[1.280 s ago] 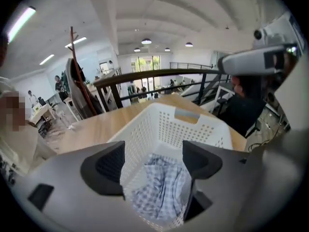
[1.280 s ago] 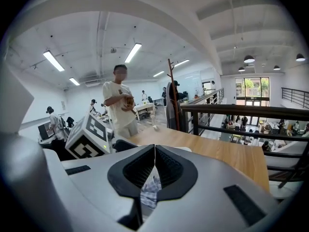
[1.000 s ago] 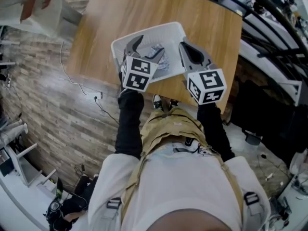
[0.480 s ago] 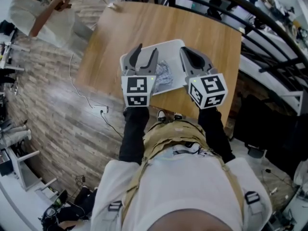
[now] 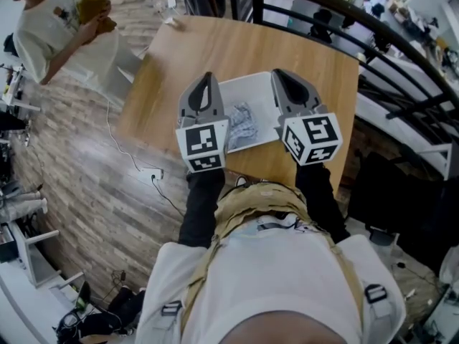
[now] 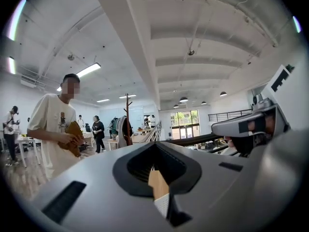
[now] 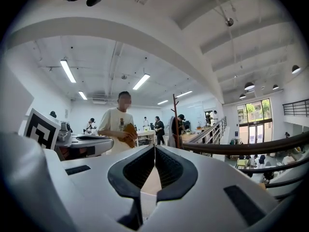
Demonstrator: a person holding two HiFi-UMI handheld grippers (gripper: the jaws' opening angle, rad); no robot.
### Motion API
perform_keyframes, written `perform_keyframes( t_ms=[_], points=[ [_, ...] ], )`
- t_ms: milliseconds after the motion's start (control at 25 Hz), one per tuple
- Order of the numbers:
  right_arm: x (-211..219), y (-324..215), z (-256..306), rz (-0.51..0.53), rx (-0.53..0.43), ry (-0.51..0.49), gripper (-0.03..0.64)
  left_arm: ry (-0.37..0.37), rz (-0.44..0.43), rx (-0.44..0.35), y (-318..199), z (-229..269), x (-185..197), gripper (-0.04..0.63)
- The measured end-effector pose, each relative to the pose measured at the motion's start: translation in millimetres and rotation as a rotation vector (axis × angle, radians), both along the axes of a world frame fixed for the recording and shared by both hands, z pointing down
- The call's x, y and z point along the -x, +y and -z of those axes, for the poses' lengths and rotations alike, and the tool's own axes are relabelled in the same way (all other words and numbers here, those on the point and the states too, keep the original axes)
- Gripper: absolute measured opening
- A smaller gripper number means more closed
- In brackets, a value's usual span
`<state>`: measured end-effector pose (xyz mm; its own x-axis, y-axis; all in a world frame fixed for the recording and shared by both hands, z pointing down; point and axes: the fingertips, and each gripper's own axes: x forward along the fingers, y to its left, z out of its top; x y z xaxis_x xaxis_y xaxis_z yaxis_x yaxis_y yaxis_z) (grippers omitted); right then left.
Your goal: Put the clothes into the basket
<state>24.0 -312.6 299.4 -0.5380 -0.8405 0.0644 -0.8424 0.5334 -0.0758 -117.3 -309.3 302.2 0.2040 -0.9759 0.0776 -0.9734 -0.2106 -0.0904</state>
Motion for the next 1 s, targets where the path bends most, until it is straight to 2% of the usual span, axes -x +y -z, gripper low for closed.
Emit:
perform_keyframes(
  t_ms=[360,560,1000],
  points=[
    [-6,1,21,-0.019,-0.068,-0.014,0.021,0.040,0.047,-0.040,6,24,6,0.000],
    [-4,6,26,-0.007,-0.081,-0.012,0.020,0.059,0.043,-0.056,11,31,6,0.000],
    [-8,6,30,-0.013,-0.100,-0.004,0.020,0.040,0.008,-0.053,9,31,-3,0.000]
  ],
)
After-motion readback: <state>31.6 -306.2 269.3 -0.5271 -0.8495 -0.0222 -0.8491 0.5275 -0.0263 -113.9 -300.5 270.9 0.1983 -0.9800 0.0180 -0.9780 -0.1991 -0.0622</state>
